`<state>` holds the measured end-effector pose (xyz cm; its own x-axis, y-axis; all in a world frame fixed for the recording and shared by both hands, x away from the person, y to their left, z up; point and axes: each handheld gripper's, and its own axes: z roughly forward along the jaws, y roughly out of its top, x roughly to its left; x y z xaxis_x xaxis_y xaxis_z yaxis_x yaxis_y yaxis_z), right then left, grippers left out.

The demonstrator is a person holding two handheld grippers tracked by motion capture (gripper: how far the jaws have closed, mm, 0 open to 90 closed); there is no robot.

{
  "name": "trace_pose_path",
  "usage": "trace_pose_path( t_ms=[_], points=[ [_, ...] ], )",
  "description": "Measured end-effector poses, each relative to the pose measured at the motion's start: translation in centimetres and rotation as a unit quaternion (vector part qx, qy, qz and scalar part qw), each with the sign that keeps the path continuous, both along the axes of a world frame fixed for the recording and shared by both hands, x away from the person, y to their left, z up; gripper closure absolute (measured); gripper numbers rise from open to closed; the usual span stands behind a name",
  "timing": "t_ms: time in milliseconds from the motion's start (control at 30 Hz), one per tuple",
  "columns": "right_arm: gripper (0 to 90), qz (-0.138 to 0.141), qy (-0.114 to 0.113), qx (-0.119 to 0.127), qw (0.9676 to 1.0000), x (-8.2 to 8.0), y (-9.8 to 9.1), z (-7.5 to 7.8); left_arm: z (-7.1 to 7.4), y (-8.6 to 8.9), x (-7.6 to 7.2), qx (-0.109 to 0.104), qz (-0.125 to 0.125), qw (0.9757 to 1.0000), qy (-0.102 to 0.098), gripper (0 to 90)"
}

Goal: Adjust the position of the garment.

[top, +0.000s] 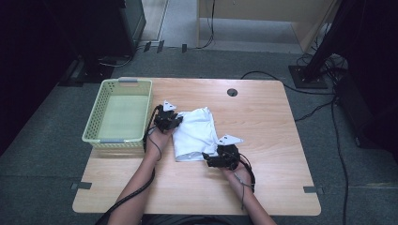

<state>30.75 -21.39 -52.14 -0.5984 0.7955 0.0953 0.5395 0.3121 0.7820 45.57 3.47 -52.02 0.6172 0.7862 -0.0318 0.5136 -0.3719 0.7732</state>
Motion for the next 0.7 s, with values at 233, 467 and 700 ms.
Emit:
trace_pose_path(
  t_ms=[233,467,700],
  points=[
    [21.7,-0.006,0.002,-0.004,1.0000,-0.31,-0.05,-0.17,0.00,0.01,0.00,-0.001,0.005,1.0000,0.001,69.7],
    [21.8,-0.004,0.004,-0.014,0.9999,-0.32,0.12,-0.42,-0.01,0.05,0.00,-0.005,0.006,1.0000,0.004,69.1],
    [22.0,-0.006,0.003,-0.025,0.9997,-0.20,0.38,-0.49,-0.01,0.02,-0.03,-0.003,0.006,1.0000,0.002,69.2]
  ],
)
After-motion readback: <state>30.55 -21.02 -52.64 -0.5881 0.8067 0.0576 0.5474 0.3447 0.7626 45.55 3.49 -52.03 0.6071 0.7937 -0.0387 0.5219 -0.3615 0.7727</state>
